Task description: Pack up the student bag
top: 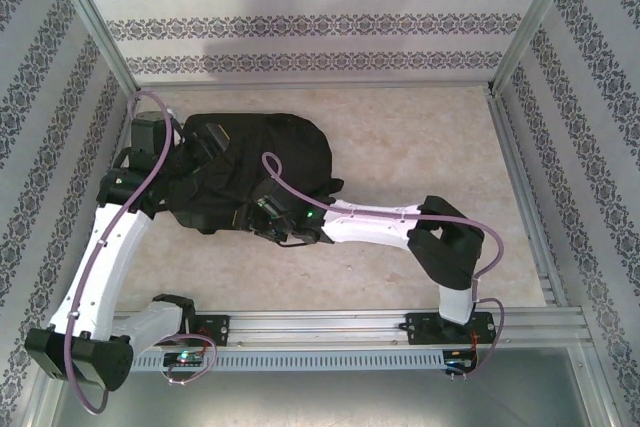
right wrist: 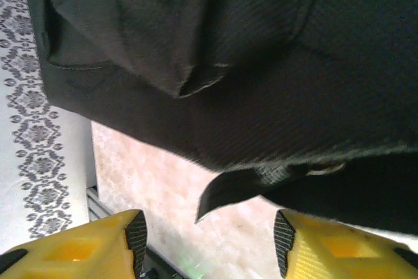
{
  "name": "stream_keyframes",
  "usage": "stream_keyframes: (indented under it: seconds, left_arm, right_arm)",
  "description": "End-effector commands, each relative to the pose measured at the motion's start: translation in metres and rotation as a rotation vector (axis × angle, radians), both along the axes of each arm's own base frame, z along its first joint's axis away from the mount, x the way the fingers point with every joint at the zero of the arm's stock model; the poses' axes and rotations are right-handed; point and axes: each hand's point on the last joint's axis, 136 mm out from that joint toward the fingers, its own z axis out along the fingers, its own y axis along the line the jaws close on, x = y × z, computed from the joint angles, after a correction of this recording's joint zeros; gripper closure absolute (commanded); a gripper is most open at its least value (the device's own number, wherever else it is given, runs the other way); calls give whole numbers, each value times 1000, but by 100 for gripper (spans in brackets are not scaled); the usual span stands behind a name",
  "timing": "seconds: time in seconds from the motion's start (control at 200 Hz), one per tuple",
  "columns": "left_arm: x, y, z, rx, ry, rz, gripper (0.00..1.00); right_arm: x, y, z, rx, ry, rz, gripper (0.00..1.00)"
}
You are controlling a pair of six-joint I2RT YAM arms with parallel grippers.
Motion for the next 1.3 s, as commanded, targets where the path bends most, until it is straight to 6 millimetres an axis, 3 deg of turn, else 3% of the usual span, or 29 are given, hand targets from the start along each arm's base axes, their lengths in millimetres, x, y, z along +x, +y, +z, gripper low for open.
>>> stream_keyframes:
  seconds: [0.0, 0.22, 0.355, 0.65, 0.864, 0.999, 1.294]
  left_arm:
    - [-7, 6, -2, -30, 9, 40, 25]
    - [-7, 4, -18, -56, 41, 48, 25]
    - [-16, 4, -34, -62, 80, 53, 25]
    - [-67, 6, -98, -168, 348, 169, 22]
    - [-95, 1, -140, -281, 506, 262, 25]
    - [-92, 1, -163, -313, 528, 307, 26]
    - [-59, 3, -191, -306, 547, 352, 33]
  right_arm:
    - [7, 5, 2, 18, 1, -58, 52]
    - [18, 10, -2, 35, 0, -77, 74]
    - [19, 3, -1, 39, -12, -77, 100]
    - [-3, -18, 13, -21, -89, 157, 100]
    - [-23, -34, 13, -60, -107, 298, 100]
    - [-27, -44, 11, -78, -116, 344, 100]
    - [-25, -54, 12, -42, -92, 380, 100]
